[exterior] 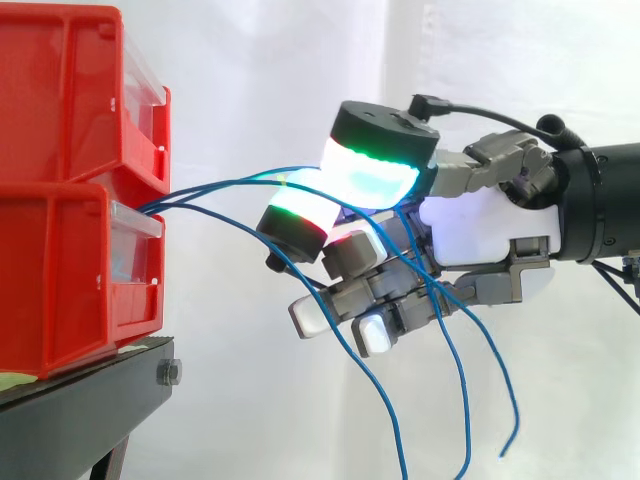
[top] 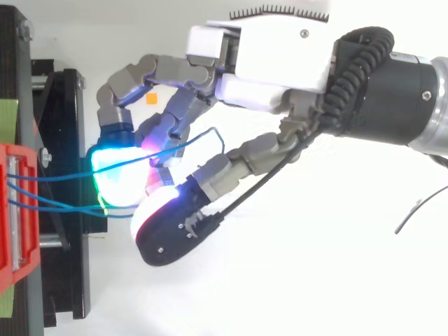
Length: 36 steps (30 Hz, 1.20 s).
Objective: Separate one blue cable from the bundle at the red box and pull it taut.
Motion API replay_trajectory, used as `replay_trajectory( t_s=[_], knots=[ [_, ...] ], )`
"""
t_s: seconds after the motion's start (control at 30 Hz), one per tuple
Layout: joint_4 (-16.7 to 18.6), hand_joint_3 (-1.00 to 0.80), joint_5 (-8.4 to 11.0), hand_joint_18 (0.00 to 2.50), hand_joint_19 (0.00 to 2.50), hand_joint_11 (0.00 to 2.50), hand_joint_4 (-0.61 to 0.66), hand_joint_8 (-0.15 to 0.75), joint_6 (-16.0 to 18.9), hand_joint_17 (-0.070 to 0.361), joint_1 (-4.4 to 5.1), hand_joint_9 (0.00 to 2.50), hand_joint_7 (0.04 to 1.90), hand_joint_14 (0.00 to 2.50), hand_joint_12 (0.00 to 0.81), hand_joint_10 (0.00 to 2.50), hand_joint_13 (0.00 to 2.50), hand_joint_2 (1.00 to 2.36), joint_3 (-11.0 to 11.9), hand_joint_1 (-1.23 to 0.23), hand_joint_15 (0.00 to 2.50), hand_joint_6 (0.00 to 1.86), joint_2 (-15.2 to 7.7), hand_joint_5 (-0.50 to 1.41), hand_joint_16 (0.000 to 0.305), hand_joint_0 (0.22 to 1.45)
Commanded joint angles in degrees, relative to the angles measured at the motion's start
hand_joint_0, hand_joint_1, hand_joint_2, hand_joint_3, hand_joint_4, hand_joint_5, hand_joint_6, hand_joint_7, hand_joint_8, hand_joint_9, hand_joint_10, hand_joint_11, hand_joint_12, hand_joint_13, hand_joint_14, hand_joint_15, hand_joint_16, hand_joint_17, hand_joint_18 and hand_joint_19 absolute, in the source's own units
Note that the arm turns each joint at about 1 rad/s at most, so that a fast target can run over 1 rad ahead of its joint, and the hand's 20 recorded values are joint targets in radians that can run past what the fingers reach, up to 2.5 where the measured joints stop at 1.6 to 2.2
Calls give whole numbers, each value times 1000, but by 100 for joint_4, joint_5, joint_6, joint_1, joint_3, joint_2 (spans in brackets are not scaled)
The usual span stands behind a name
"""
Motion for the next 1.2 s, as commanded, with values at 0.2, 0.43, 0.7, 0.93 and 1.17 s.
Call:
replay_trajectory(
  t_s=[0.2, 0.43, 0.7, 0.93, 1.17],
  knots=[
    [5, -500, 0, 771, 744, 1143, 158, 343, -3, 111, 0, 1003, 1101, 19, 397, 27, 683, 1000, 0, -860, 565, 868, -8, -205, 49, 576],
    [5, -500, 0, 832, 774, 1094, 143, 348, -3, 113, 0, 1117, 1092, 18, 404, 26, 739, 1000, 0, -530, 562, 779, 0, -154, 50, 523],
    [5, -380, 0, 817, 796, 1123, 84, 337, -3, 104, 0, 1143, 1161, 20, 382, 28, 741, 1010, 0, -588, 566, 790, 0, -140, 46, 623],
    [5, -200, 0, 828, 793, 1098, -39, 328, -3, 103, 0, 1186, 1201, 21, 379, 29, 755, 1020, 0, -657, 562, 805, -8, -123, 46, 593],
    [5, -342, 0, 829, 799, 1066, 7, 323, -3, 104, 0, 1186, 1211, 19, 378, 28, 756, 1012, 0, -638, 570, 776, 0, -121, 46, 577]
  ],
)
